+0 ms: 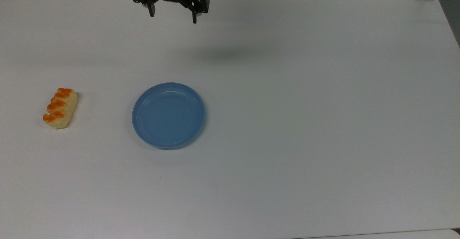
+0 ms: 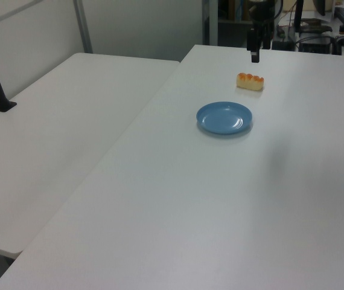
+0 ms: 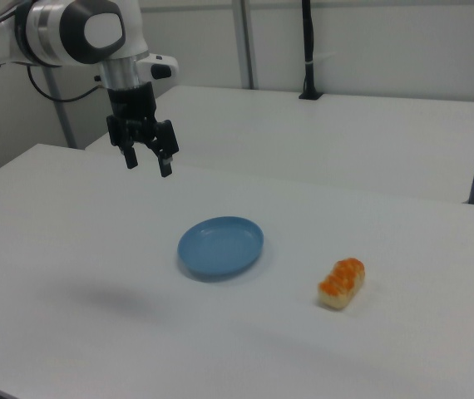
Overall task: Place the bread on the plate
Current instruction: 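Move the gripper down over the bread roll and close on it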
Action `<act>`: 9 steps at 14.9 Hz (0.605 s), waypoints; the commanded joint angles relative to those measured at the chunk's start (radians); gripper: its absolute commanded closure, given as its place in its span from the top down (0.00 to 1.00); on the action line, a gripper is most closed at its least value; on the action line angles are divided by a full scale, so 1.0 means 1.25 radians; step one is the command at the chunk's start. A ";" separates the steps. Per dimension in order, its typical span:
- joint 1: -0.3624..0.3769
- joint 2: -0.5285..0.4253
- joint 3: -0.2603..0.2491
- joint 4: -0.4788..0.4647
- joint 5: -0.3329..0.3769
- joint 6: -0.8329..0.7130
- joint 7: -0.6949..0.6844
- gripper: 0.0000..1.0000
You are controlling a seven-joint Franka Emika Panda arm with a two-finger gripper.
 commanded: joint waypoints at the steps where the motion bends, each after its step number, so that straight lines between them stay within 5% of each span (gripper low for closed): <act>1: -0.004 -0.020 -0.001 -0.013 -0.003 -0.009 0.000 1.00; 9: 0.001 -0.003 -0.001 -0.022 -0.003 0.041 0.000 1.00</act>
